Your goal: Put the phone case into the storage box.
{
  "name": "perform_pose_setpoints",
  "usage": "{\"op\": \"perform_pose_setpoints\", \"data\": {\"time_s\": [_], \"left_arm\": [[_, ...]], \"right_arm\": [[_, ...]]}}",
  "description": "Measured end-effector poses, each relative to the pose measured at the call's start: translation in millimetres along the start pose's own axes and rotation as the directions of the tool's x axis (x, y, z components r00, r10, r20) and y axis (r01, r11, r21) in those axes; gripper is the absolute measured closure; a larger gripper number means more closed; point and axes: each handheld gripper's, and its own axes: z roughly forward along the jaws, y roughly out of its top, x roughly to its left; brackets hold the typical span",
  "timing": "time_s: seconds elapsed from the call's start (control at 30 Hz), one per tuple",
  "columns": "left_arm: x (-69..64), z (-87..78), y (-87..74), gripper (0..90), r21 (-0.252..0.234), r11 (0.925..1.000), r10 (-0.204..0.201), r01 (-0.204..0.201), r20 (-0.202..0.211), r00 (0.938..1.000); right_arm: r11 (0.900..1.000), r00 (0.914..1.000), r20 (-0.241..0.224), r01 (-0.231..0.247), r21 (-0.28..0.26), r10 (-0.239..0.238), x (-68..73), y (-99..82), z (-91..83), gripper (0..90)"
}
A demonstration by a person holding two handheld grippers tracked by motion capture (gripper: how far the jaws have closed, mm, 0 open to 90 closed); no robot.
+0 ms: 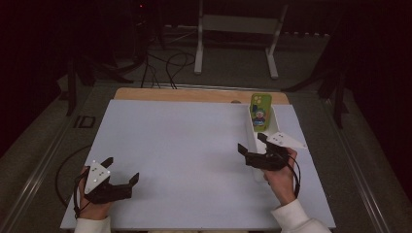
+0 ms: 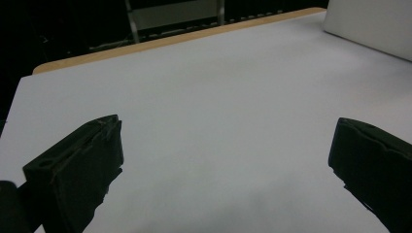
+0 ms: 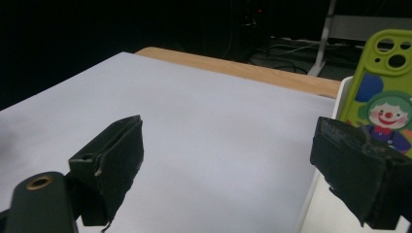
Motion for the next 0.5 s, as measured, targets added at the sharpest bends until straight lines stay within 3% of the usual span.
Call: {"op": "perform_pose_setpoints", "data": {"time_s": [0.3, 0.43, 0.5], "left_arm": [[2.3, -1.1, 2.8, 0.0, -0.022, 0.9997, -0.008, 0.009, 0.015, 0.9999], [2.6, -0.9, 3.2, 0.0, -0.028, 0.9996, -0.007, 0.008, 0.02, 0.9998], [1.7, -0.8, 3.4, 0.0, -0.035, 0.9994, -0.006, 0.007, 0.028, 0.9996]], "right_arm": [[0.9996, 0.9998, -0.011, -0.016, -0.021, 0.016, 6.0, -19.5, -9.2, 11.0], [0.9989, 0.9999, -0.012, 0.004, -0.046, -0.004, 10.1, -27.7, -14.7, 10.3], [0.9977, 0.9993, -0.036, 0.006, -0.067, -0.009, 12.0, -35.3, -18.4, 10.0]]}}
